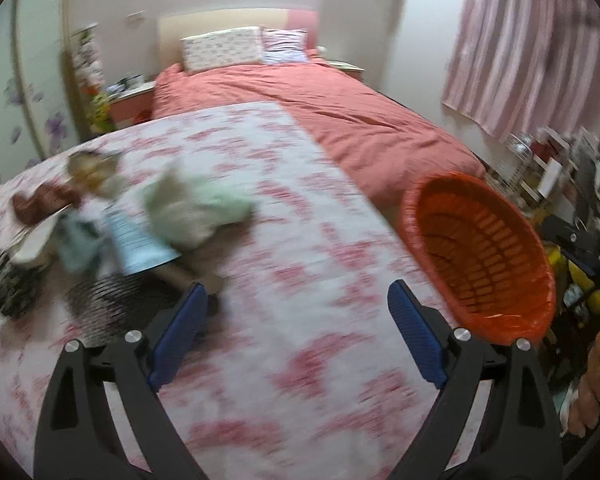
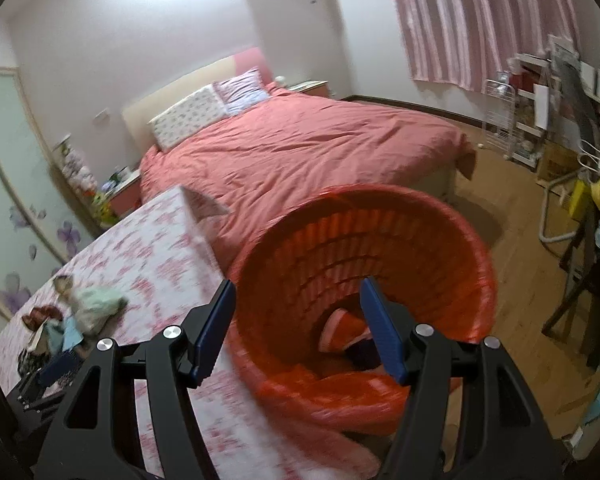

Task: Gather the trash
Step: 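Return both tools to the table and grasp the brown plastic clip with the right tool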

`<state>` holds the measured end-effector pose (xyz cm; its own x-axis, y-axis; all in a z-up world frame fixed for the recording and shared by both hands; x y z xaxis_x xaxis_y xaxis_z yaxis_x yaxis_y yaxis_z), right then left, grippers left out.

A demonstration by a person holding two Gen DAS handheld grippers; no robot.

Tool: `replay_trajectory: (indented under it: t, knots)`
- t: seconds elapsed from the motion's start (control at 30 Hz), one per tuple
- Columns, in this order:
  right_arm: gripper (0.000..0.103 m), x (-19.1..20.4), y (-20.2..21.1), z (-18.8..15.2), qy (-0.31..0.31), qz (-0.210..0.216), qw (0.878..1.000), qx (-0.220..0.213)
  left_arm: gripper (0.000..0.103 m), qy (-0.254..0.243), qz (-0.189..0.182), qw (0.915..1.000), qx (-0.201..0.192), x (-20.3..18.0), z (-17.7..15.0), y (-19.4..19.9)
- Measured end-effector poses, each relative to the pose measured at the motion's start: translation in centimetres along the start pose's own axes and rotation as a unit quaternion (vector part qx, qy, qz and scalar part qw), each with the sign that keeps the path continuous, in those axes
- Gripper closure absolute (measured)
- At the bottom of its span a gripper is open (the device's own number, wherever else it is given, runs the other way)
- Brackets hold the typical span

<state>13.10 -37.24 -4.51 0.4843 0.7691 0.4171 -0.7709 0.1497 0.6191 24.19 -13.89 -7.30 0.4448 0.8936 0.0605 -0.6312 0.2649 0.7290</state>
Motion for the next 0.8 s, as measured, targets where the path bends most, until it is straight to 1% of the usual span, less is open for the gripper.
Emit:
replay_trajectory:
  t: [0.27,0.47,0.6,0.8]
  knots:
    - [0.039,5.6,-0.6,-3.9,0.064,0.031,0.997,0.041,0.013,0.057,0.056,0.9968,0.005,7.7,-3.5,2.1]
    - [0.039,10.2,-1.7,-7.1,0.118,0.061,0.988,0.080,0.013,0.094,0.076,0.9926,0.010,12.0,-5.6,3.1]
    - [0.039,13.6,-3.1,-9.1,0.149,0.087,0.979,0.111,0.013,0.103,0.090,0.9906,0.006,13.9,-6.5,3.8]
    - [0.039,17.0,-5.3,-11.1,0.171,0.114,0.967,0.153,0.013,0.109,0.097,0.9893,0.002,15.4,-7.2,4.4]
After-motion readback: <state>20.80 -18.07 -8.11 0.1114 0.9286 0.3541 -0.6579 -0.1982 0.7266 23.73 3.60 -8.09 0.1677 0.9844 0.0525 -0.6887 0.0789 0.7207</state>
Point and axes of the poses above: each gripper's, at about its wrist camera, not at the fingertips, and y roughly against the way its jaws point, x to its left, z to its top, the point moved 3 cm from there along -y, roughly the way its jaws point, and after that the axes turned 12 degrees about -y, right-handed, at the moved point
